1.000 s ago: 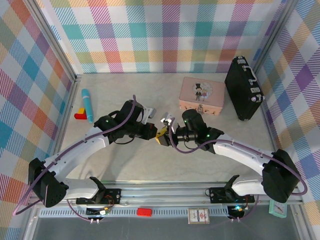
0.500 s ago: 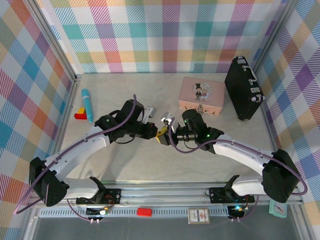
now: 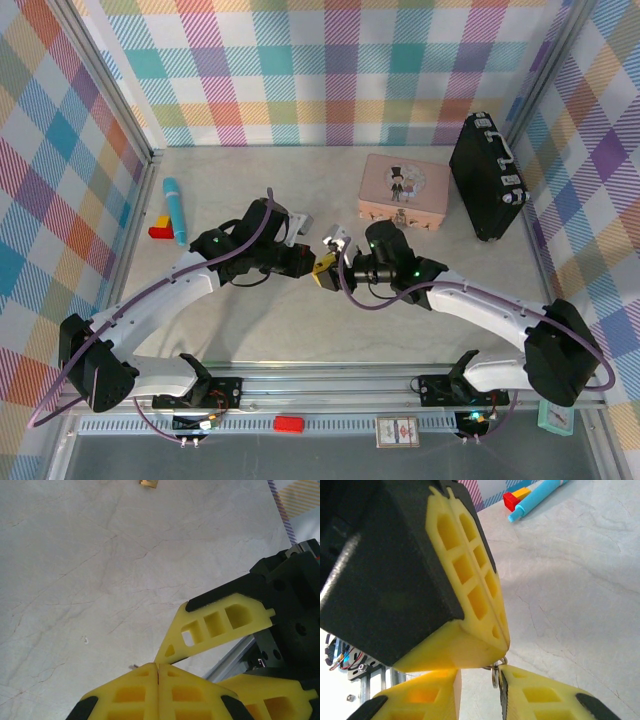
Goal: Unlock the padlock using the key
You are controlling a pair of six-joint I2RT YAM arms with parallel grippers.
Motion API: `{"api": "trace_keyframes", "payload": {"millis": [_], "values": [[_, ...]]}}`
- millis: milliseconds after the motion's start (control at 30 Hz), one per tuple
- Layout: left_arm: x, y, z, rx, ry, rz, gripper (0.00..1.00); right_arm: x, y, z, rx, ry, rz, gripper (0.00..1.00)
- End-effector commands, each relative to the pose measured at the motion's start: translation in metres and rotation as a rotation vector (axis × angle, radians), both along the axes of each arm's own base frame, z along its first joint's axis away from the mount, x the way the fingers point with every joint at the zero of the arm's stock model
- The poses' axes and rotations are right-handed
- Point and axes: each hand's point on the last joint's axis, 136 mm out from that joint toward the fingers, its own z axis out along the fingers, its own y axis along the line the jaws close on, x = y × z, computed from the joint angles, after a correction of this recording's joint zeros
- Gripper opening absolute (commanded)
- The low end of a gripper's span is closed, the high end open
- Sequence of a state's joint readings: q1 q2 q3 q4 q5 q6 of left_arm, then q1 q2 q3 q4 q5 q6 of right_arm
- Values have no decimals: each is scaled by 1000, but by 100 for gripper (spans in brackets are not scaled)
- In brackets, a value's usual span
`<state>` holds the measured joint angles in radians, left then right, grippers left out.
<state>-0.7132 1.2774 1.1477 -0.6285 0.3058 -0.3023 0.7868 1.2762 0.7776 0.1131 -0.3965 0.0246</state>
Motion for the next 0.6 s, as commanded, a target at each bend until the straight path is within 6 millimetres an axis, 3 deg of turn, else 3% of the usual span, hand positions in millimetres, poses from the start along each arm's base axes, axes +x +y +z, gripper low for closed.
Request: {"api": "trace_keyframes", "payload": {"millis": [0,267,567], "values": [[-9,-11,24,-67,-9,-42,0,4,-6,-6,-19,-44,-28,30],[-13,-15,25,-95,11,-55,0,4,-8,2,-8,-71,-33,28],[-10,-12,20,-67,12,-38,0,-5,-5,10,35,-56,7,15]]}}
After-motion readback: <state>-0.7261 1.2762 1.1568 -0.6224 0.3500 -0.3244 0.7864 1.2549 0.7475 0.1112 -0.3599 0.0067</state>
